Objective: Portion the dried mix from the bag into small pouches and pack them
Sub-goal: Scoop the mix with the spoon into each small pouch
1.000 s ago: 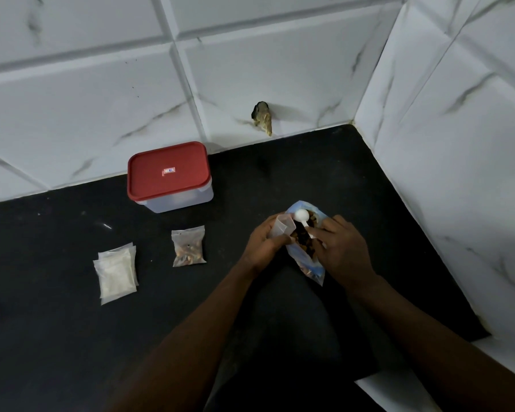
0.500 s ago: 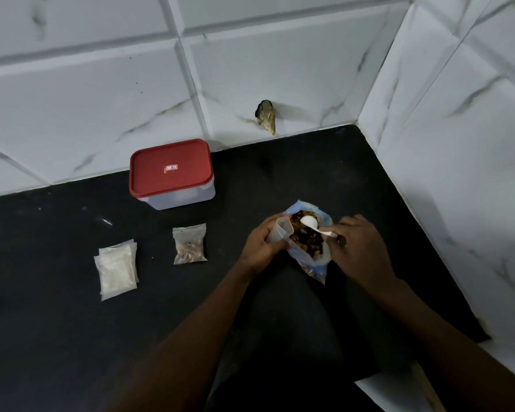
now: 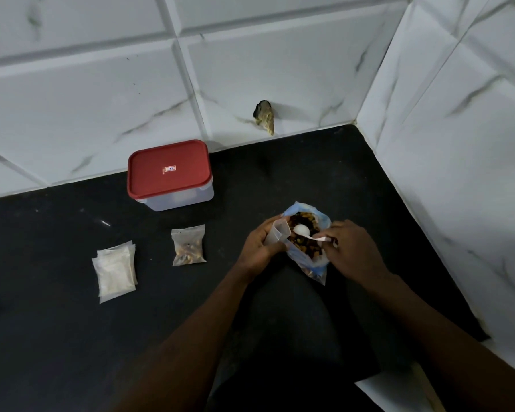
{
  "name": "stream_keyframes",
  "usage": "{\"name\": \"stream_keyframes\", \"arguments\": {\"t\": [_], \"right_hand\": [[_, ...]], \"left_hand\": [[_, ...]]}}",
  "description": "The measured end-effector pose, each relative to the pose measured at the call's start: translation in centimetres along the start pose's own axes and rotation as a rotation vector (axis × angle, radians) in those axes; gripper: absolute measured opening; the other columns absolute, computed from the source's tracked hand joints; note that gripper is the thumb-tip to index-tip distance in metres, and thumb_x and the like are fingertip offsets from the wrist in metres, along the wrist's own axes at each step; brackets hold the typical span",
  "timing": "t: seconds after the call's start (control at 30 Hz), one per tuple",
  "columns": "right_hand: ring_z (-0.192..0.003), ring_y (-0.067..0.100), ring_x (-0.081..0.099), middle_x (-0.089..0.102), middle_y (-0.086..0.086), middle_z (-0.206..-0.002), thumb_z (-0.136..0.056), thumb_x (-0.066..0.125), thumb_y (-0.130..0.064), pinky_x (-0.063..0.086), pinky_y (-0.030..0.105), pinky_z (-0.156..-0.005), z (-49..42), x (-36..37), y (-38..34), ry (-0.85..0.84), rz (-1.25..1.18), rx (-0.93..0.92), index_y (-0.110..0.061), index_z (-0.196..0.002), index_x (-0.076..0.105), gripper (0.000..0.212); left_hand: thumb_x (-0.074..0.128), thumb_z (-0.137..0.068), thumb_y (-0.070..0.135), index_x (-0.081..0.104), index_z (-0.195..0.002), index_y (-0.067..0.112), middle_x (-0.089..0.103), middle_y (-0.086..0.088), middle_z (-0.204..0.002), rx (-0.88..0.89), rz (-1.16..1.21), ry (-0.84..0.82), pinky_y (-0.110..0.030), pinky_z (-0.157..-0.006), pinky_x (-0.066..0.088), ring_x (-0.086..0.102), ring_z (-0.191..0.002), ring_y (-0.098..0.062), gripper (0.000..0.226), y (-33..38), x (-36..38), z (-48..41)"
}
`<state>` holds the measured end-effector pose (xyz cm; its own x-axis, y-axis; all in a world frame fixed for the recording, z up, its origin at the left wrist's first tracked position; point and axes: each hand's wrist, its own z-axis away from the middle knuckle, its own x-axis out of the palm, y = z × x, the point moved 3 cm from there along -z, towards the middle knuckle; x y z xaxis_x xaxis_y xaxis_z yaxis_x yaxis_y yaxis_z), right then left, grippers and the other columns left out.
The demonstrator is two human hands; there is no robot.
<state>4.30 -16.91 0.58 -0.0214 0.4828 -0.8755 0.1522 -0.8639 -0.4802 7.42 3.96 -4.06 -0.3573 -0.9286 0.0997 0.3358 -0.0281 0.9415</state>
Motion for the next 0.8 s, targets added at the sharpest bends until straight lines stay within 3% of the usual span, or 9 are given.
{"name": "stream_keyframes", "arguments": {"t": [0.13,0.23,0.33,0.4,0.47,0.6,0.8], "right_hand": [[-0.086,-0.004,0.062,0.067,-0.008,-0.094,-0.092,0.070,-0.011,0.046,0.005,-0.070,0.1,-1.3,0.9,0.109,-0.255,0.218,-0.014,-0.108,0.075,0.017],[-0.082,-0.011,0.058,0.067,-0.007,-0.092,-0.092,0.071,-0.011,0.043,-0.001,-0.070,0.2,-1.4,0.8,0.157,-0.273,0.267,-0.011,-0.107,0.074,0.015],[-0.080,-0.004,0.059,0.069,-0.002,-0.093,-0.091,0.071,-0.011,0.049,0.008,-0.072,0.5,-1.2,0.4,0.166,-0.168,0.162,-0.010,-0.104,0.074,0.013],[-0.080,0.001,0.060,0.068,-0.002,-0.092,-0.090,0.070,-0.011,0.052,0.020,-0.073,0.8,-0.7,0.3,0.142,-0.069,0.094,-0.011,-0.105,0.073,0.015],[-0.082,0.003,0.061,0.069,-0.003,-0.092,-0.091,0.068,-0.012,0.049,0.019,-0.074,1.0,-0.3,-0.1,0.120,-0.031,0.087,-0.013,-0.107,0.073,0.017],[-0.085,0.006,0.066,0.073,-0.002,-0.096,-0.093,0.065,-0.013,0.051,0.020,-0.075,1.1,0.3,-0.7,0.070,-0.012,0.200,-0.016,-0.111,0.072,0.019],[-0.093,0.009,0.066,0.072,-0.002,-0.109,-0.099,0.059,-0.022,0.055,0.025,-0.079,-0.1,0.0,-1.3,-0.044,0.056,0.331,-0.021,-0.126,0.066,0.028]], "left_hand": [[0.068,-0.091,0.001,0.055,-0.141,0.025,0.055,0.011,-0.142,0.036,-0.081,-0.001,-0.037,-0.103,0.055,0.056,-0.131,-0.010,0.058,0.0,-0.2,0.2],[0.075,-0.084,0.004,0.055,-0.134,0.042,0.047,0.014,-0.150,0.096,-0.201,0.042,-0.035,-0.111,0.047,0.046,-0.139,-0.006,0.066,0.1,-0.4,0.5],[0.080,-0.079,0.003,0.057,-0.125,0.049,0.044,0.014,-0.151,0.090,-0.191,0.092,-0.032,-0.108,0.048,0.045,-0.138,-0.005,0.069,-0.1,-0.7,1.0],[0.081,-0.078,0.002,0.060,-0.127,0.039,0.051,0.012,-0.145,0.069,-0.174,0.104,-0.034,-0.106,0.052,0.052,-0.132,-0.006,0.065,-0.3,-1.0,1.3],[0.080,-0.080,0.000,0.061,-0.129,0.027,0.059,0.008,-0.135,0.049,-0.164,0.089,-0.034,-0.100,0.055,0.060,-0.122,-0.005,0.060,-0.4,-1.1,1.6],[0.076,-0.083,-0.001,0.060,-0.125,0.029,0.063,0.007,-0.126,-0.015,-0.106,0.058,-0.022,-0.083,0.056,0.063,-0.112,0.000,0.054,-0.3,-1.0,2.1],[0.074,-0.084,-0.002,0.060,-0.130,0.028,0.062,0.000,-0.133,-0.082,0.025,0.027,-0.042,-0.100,0.056,0.062,-0.124,-0.018,0.057,-0.6,-0.7,1.9]]}}
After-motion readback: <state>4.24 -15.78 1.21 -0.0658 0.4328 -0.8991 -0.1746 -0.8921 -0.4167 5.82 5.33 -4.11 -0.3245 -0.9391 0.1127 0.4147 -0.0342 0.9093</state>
